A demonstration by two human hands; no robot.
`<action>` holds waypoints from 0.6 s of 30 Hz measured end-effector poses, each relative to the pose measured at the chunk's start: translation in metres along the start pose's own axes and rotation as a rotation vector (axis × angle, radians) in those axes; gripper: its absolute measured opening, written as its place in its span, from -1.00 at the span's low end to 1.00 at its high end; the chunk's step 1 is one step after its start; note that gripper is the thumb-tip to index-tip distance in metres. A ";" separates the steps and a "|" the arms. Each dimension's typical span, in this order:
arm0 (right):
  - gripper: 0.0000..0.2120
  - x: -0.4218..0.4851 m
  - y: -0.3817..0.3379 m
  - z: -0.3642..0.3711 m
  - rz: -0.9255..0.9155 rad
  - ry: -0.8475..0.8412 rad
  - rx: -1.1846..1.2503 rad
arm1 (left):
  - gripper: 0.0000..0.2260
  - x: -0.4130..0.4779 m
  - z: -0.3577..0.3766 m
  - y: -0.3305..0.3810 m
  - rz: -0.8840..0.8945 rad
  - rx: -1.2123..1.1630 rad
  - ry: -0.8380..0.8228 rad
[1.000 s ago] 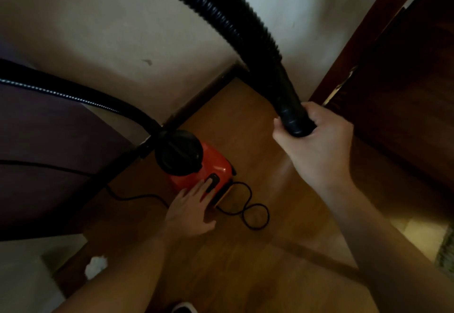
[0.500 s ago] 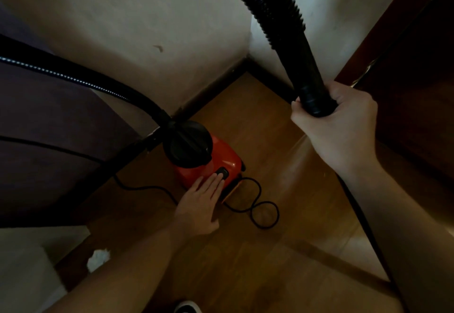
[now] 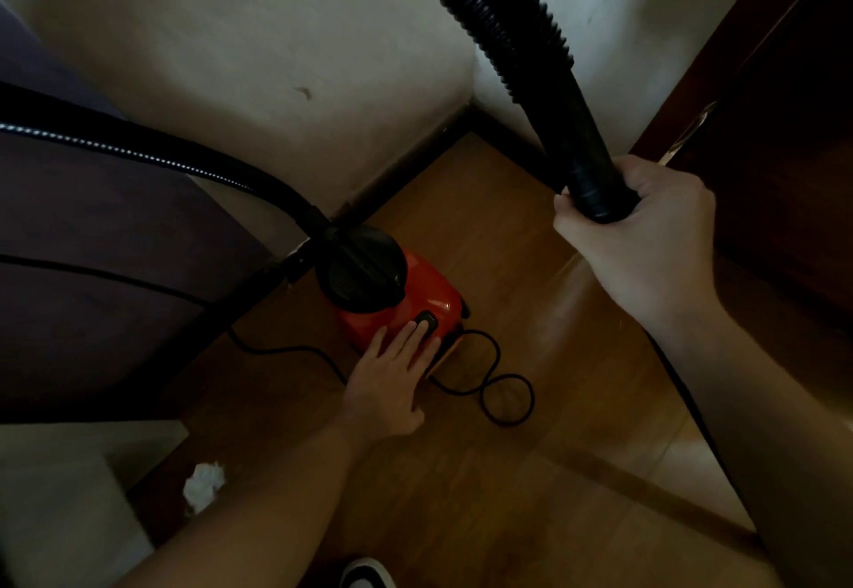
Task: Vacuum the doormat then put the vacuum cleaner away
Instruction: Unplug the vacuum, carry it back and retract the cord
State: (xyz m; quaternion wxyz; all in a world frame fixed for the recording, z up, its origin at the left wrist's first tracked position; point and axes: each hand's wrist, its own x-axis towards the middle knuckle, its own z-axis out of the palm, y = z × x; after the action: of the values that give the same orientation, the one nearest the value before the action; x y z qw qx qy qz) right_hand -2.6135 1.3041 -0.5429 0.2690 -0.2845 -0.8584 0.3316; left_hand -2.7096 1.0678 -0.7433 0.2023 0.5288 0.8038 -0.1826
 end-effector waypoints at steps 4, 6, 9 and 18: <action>-0.87 0.004 0.002 -0.005 0.006 -0.012 0.023 | -0.15 -0.004 -0.007 -0.008 0.020 0.020 -0.015; -0.86 0.007 0.004 -0.009 0.005 -0.046 0.055 | -0.16 -0.009 -0.016 -0.010 0.033 -0.010 -0.001; -0.85 0.015 0.007 -0.020 0.045 -0.163 0.217 | -0.18 -0.022 -0.039 -0.011 0.033 -0.046 0.059; -0.75 0.026 -0.017 -0.075 0.138 -0.311 0.478 | -0.25 -0.099 -0.182 -0.008 -0.033 -0.248 0.211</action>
State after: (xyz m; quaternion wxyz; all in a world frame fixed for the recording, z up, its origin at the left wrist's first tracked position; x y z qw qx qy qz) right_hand -2.5877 1.3424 -0.4757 0.1702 -0.2167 -0.7655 0.5814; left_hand -2.7053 1.0805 -0.5364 0.1774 0.5028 0.8455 -0.0285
